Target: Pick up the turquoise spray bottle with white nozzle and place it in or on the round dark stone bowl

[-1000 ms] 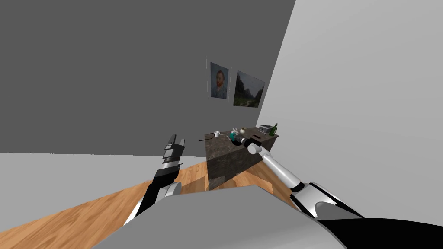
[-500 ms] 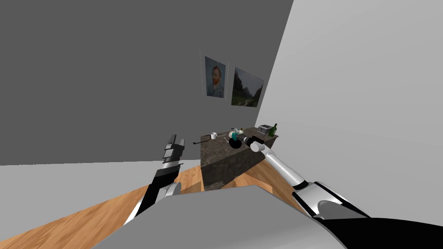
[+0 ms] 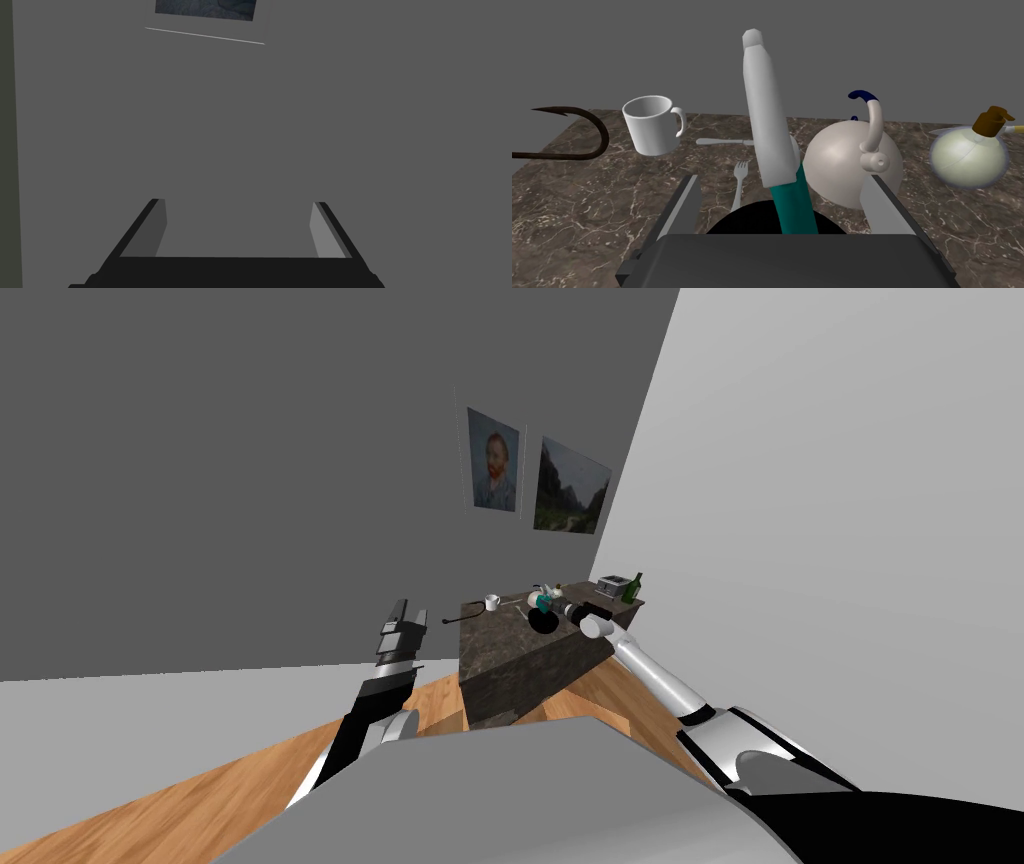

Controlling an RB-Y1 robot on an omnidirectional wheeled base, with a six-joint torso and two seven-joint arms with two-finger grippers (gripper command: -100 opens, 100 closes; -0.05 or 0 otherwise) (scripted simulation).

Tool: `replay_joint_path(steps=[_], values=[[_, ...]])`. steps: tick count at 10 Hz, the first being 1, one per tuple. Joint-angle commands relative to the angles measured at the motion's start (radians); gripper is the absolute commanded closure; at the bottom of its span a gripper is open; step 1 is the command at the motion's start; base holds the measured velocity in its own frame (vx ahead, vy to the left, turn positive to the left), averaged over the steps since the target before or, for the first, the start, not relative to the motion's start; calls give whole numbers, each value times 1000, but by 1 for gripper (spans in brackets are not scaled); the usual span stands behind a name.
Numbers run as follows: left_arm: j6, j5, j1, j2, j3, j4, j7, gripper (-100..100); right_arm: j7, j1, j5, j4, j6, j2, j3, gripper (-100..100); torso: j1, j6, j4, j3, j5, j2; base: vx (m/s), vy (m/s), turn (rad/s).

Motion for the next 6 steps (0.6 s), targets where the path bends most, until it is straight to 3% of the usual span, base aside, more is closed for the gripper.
replay_joint_path(steps=[1, 2, 3, 4, 6], values=[[0, 0, 0, 0, 0, 0, 0, 0, 0, 0, 0, 0, 0, 0, 0, -100, 0, 0, 0, 0, 0, 0, 0, 0, 0], [0, 0, 0, 0, 0, 0, 0, 0, 0, 0, 0, 0, 0, 0, 0, -100, 0, 0, 0, 0, 0, 0, 0, 0, 0], [0, 0, 0, 0, 0, 0, 0, 0, 0, 0, 0, 0, 0, 0, 0, 0, 0, 0, 0, 0, 0, 0, 0, 0, 0], [0, 0, 0, 0, 0, 0, 0, 0, -20, -11, -12, -20, 17, -30, -8, -100, 0, 0, 0, 0, 0, 0, 1, 23, -55], [0, 0, 0, 0, 0, 0, 0, 0, -50, -27, -29, -50, 44, -74, -21, -100, 3, 0, 0, 0, 1, 1, 0, 57, -71]])
